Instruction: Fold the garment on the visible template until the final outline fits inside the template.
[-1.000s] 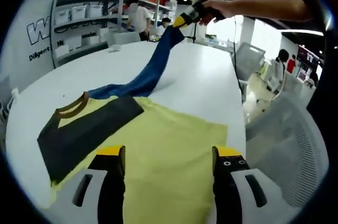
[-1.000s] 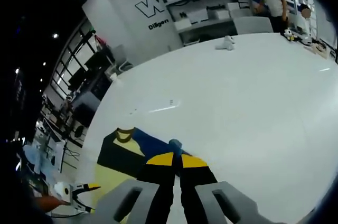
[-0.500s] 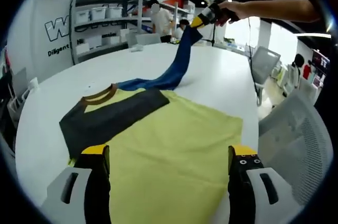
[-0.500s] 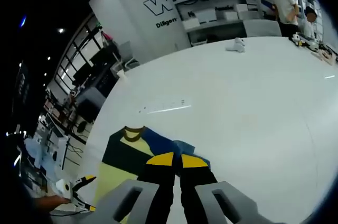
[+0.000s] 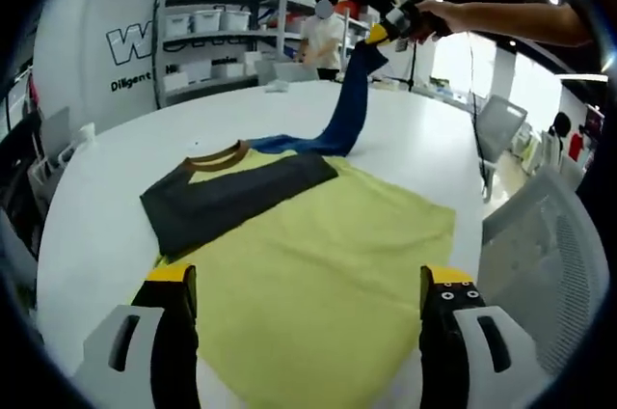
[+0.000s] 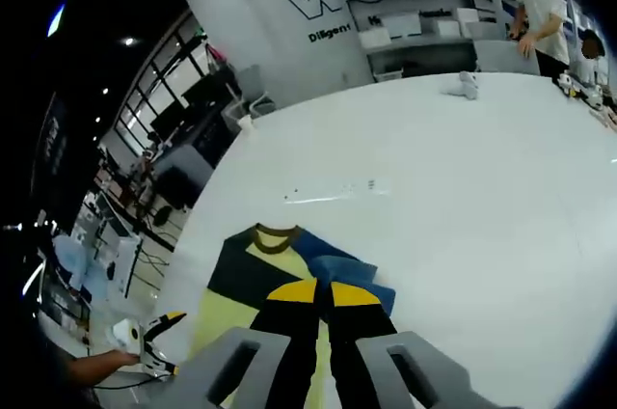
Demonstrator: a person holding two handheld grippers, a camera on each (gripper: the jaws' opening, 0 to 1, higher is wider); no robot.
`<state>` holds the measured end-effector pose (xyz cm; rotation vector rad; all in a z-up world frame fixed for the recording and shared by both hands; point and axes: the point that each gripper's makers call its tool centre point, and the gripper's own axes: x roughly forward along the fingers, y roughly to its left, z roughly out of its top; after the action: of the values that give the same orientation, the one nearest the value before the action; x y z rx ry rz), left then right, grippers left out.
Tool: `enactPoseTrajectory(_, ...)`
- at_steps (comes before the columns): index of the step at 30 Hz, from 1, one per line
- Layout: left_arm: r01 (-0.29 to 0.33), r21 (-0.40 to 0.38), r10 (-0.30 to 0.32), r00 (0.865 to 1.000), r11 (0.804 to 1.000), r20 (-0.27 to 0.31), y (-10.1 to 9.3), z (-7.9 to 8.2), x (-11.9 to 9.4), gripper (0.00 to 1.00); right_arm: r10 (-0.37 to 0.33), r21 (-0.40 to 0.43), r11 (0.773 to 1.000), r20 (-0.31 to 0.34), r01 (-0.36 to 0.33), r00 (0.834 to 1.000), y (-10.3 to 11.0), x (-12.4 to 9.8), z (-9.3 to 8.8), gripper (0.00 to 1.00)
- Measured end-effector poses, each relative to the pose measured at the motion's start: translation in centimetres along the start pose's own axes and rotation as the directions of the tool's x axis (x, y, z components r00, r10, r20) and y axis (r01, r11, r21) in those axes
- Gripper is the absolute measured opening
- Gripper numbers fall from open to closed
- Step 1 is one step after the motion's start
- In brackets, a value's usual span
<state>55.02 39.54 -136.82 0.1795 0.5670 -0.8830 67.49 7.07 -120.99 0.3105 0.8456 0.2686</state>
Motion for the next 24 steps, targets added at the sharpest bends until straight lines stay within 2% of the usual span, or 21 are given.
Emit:
enactPoseTrajectory(9, -0.022, -0.006, 0.022, 1.000, 1.000, 0.006, 0.8, -0.6, -0.8, 0.93, 0.044, -0.030, 0.999, -0.031, -0.045, 0.999, 3.9, 1.2, 0.2, 0.00)
enactPoseTrajectory(24, -0.050, -0.020, 0.050, 0.999, 0.999, 0.020, 2.2, -1.2, -2.5, 0.93, 0.105, -0.123, 0.986, -0.098, -0.116, 0.990, 11.1, 4.6, -0.4, 0.00)
